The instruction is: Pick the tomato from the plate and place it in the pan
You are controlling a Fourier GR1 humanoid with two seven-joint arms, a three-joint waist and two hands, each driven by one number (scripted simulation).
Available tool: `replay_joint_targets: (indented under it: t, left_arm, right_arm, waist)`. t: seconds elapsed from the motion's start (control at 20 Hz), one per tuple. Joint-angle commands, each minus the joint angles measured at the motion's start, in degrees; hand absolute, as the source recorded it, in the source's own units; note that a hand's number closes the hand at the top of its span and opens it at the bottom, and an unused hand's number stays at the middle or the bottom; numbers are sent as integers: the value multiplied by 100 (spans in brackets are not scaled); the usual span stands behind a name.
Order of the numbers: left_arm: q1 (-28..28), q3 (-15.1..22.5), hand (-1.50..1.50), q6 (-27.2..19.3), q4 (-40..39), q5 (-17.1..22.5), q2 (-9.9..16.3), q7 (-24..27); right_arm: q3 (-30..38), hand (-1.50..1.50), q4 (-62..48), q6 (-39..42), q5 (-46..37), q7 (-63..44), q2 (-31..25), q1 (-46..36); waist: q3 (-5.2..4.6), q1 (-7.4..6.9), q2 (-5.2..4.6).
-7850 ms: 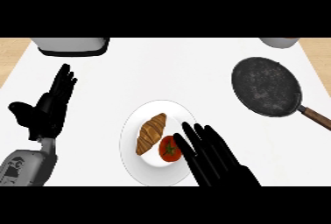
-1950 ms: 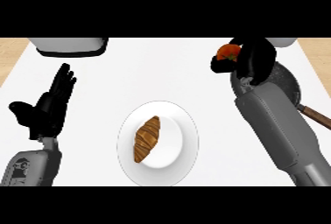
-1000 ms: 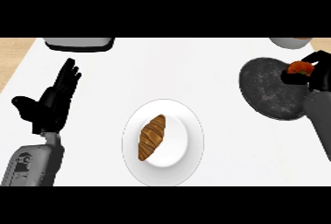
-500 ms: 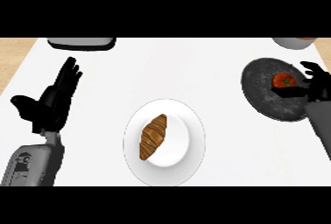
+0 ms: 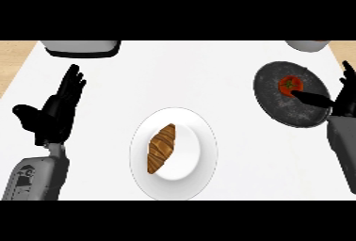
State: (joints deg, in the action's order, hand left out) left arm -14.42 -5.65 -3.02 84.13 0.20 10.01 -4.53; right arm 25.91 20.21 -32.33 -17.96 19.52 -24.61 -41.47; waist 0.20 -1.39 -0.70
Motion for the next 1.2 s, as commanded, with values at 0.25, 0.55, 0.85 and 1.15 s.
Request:
replay_joint_targets:
  t: [0.25,0.55,0.85,1.15]
  left_arm:
    - [341,-198,0,9,-82,35,88,115]
    - [664,-127,0,-48,319,-64,95,-1]
    - [417,-219,0,-131,193,-33,79,-9]
    - [209,-93,0,-59,276,-40,68,-198]
  right_arm:
    - [445,-150,1325,1664,1185,1133,440,1354]
    - [61,-150,3475,2231,1401,340,617,2385]
    - [-421,-150,5866,2151,1363,-393,1284,3983]
    - [-924,-150,8417,2112,1054,-1284,1767,5880]
  waist:
    - [-28,311,138]
    - [-46,434,207]
    - [-51,490,185]
    - [-37,339,116]
